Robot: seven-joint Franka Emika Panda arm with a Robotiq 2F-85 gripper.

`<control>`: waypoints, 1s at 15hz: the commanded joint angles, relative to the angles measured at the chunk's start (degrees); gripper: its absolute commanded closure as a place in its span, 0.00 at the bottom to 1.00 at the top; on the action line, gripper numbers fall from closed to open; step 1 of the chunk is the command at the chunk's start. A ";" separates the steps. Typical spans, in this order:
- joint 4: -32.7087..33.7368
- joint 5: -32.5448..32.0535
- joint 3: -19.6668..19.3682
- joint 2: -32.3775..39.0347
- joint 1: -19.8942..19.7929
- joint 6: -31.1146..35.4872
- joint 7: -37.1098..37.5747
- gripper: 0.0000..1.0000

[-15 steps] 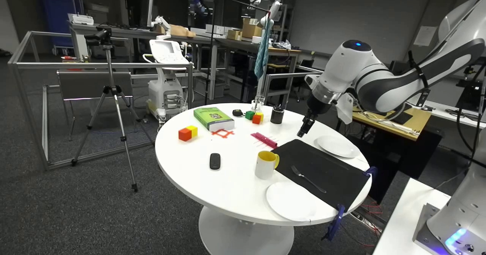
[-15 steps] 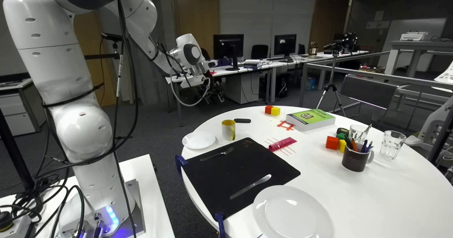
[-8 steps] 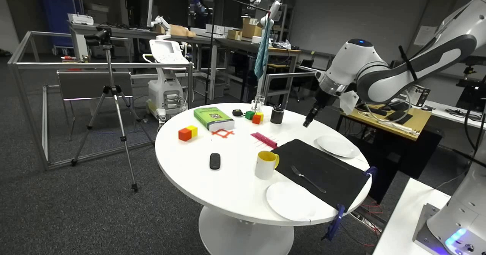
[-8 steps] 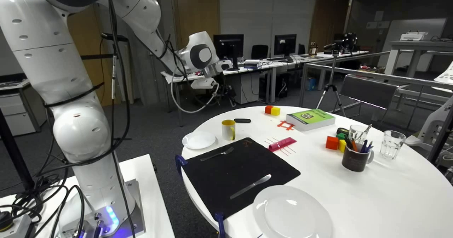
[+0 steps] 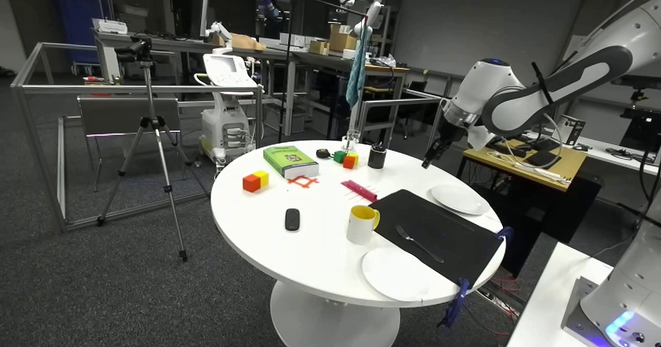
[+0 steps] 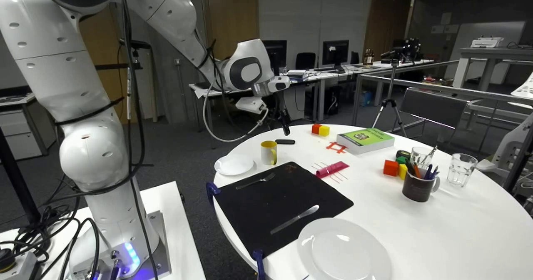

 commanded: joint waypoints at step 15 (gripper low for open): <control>-0.09 4.43 -0.75 0.52 -1.53 -0.13 -3.71 0.00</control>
